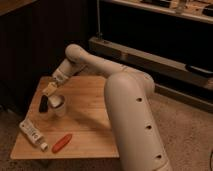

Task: Place the white sponge in the ceramic cup

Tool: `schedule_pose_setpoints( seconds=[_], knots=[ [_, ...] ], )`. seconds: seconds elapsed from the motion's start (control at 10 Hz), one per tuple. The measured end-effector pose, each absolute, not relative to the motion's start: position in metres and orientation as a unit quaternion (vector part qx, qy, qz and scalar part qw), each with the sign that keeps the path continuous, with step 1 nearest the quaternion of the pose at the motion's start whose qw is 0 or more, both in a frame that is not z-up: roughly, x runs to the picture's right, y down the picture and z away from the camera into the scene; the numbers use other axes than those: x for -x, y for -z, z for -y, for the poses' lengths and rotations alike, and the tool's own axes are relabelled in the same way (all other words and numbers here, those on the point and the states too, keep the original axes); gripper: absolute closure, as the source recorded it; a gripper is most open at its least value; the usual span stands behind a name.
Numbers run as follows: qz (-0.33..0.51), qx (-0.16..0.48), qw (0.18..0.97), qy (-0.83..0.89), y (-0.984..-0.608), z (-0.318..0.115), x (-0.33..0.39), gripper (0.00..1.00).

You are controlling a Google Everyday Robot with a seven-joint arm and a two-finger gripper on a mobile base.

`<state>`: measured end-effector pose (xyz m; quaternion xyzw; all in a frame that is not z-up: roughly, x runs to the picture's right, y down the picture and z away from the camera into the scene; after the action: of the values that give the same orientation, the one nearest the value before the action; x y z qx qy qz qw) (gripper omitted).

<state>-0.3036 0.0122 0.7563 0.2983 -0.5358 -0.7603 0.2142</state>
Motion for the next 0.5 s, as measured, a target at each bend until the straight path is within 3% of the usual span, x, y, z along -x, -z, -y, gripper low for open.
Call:
schedule_pose_setpoints(
  seconds=[0.5],
  knots=[
    [0.536,-0.298,0.213,0.76,-0.7591,-0.016,0.3037,1.0]
  ],
)
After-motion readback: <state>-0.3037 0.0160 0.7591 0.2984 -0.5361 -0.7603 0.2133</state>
